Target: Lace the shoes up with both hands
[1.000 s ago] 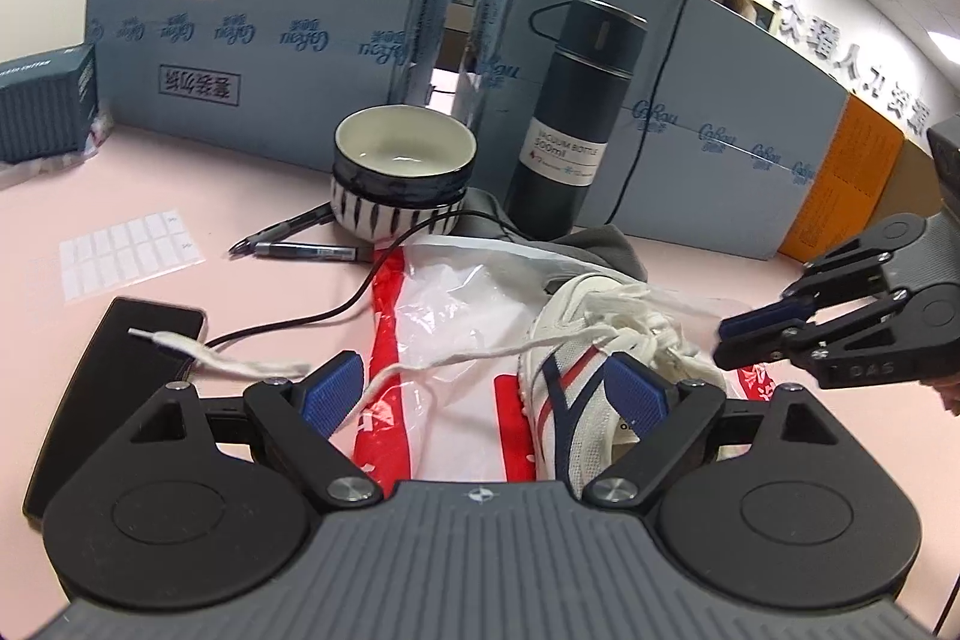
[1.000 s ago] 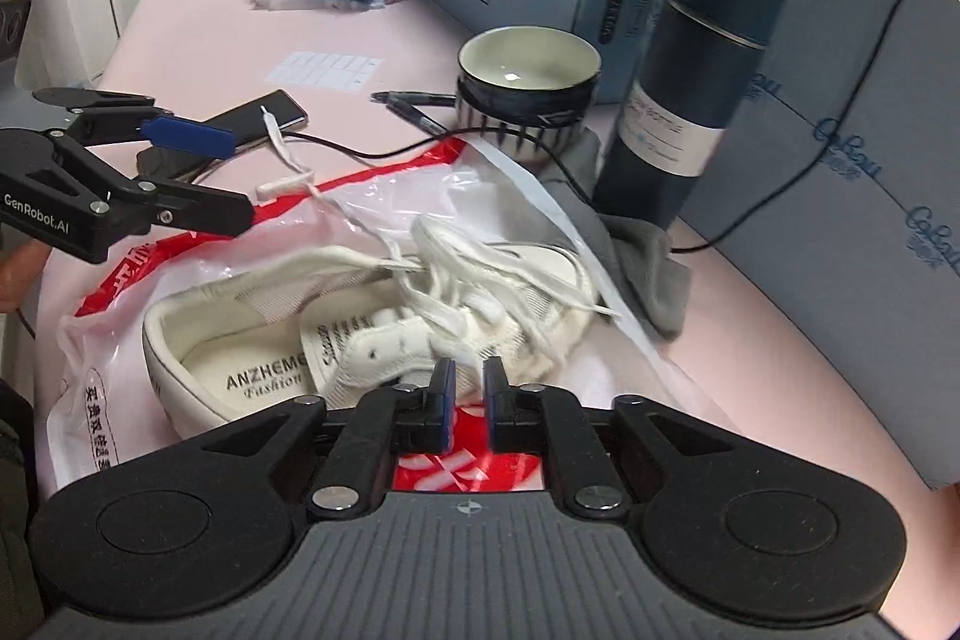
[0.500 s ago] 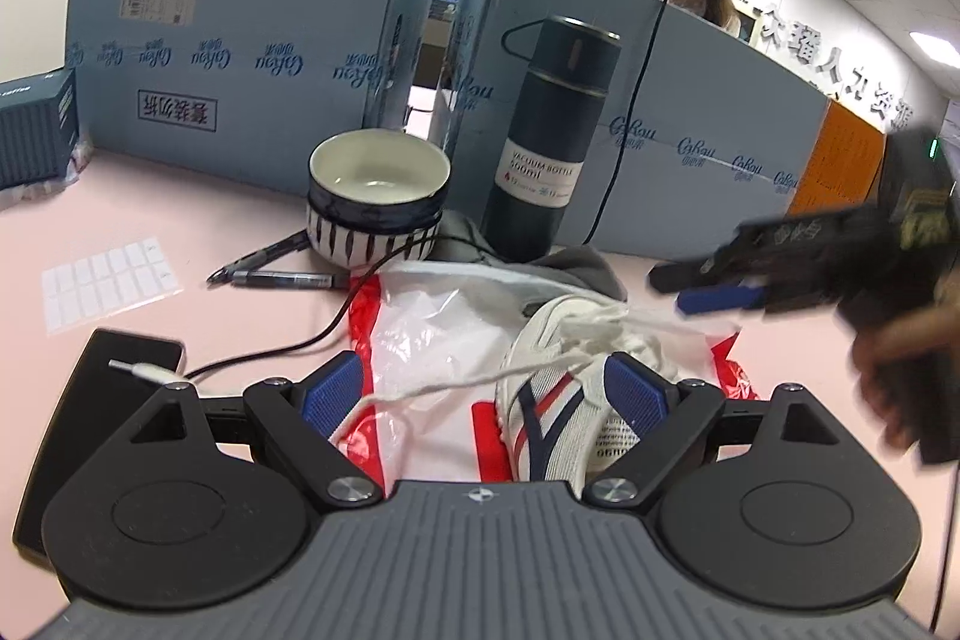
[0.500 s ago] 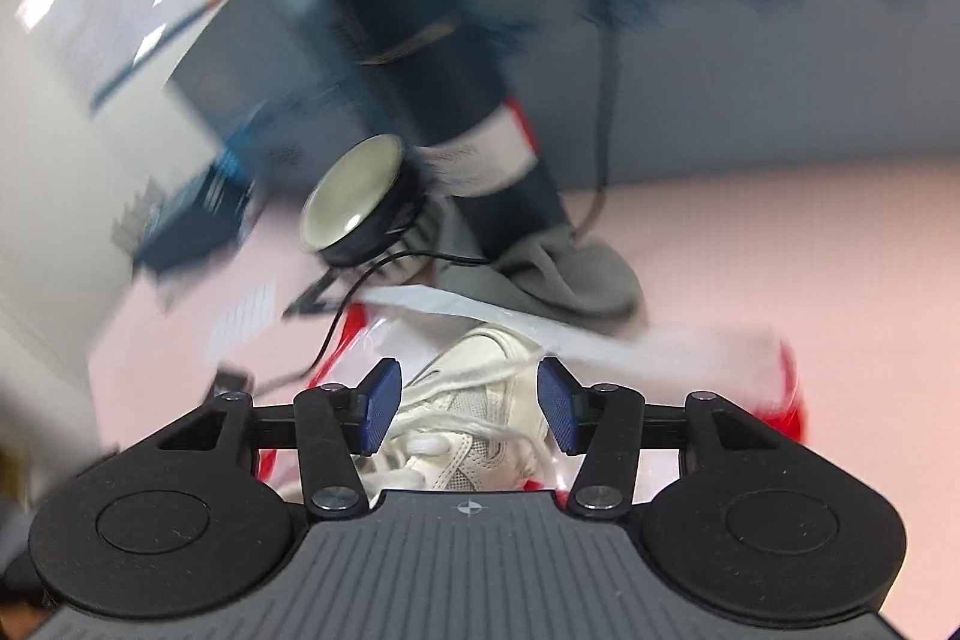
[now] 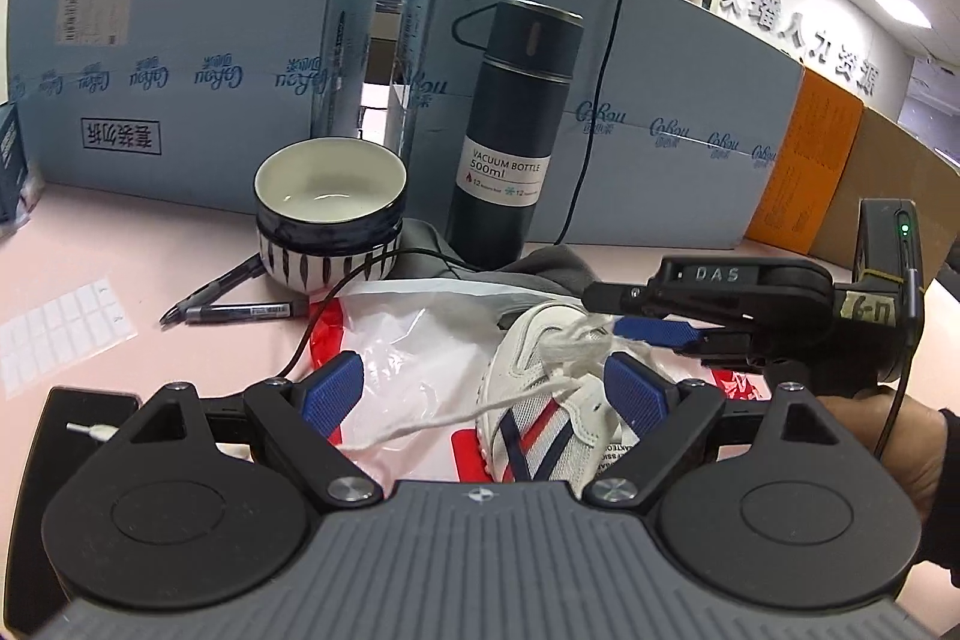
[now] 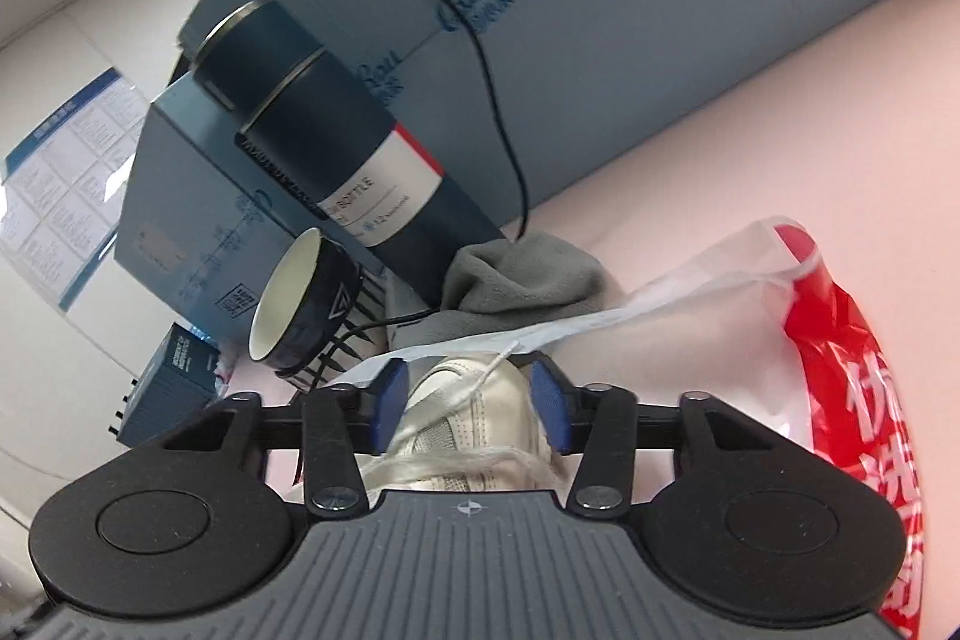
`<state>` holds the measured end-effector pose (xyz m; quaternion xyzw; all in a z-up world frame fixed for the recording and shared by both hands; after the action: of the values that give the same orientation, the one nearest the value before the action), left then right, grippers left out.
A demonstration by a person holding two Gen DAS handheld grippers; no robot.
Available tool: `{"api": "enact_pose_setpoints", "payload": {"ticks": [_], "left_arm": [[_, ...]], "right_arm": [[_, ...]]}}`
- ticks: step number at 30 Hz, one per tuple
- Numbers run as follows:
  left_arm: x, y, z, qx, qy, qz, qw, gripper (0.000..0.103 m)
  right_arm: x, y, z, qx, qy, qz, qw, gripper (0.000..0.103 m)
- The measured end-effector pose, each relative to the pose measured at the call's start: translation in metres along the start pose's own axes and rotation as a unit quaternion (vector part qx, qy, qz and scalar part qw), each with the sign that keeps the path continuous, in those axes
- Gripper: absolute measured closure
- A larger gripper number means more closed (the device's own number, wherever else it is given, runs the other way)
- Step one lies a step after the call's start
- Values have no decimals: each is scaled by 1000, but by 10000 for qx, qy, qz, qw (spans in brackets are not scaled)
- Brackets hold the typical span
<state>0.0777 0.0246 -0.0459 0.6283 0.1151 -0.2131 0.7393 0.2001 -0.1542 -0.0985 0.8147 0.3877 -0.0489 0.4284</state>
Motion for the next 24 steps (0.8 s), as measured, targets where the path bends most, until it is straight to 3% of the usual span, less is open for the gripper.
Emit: {"api": "enact_pose_setpoints", "payload": {"ticks": [3, 6, 9, 12, 15, 17, 19, 22, 24], "left_arm": [[5, 1, -1, -44, -29, -27, 10000, 17], [7, 1, -2, -62, -51, -43, 10000, 17], [9, 0, -2, -82, -95, -58, 9999, 17], [9, 0, -2, -118, -190, -83, 9997, 17], [12, -3, 4, -57, -338, -151, 9993, 17], [14, -6, 8, -2, -401, -214, 9990, 17], [12, -6, 13, 118, -414, -235, 9988, 17], [7, -9, 14, 192, -383, -259, 9987, 17], [4, -11, 13, 189, -368, -284, 9987, 17]], "right_arm": [[-2, 4, -8, -346, 102, 27, 9993, 93], [-11, 17, -17, -580, 275, 148, 9978, 95], [-39, 48, -30, -991, 374, 592, 9926, 95], [-74, 82, -47, -1536, 467, 1138, 9804, 95], [-97, 88, -71, -2531, 457, 1379, 9565, 95], [-94, 83, -79, -2592, 617, 1211, 9562, 95], [-78, 77, -75, -2413, 536, 822, 9655, 95], [-51, 68, -42, -1442, 350, 54, 9889, 91], [-38, 49, -17, -224, 451, -521, 9974, 91]]}}
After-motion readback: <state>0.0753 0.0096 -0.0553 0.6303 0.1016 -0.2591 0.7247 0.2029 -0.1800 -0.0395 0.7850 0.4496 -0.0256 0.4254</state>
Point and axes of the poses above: each gripper's, at about its wrist camera, not at the fingertips, and x roughly the way its jaws point, z to its right, y to its top, the point moved 8 cm from there along x, roughly the way its jaws point, and after that the axes turned 4 degrees about z, right-handed, at the moved point
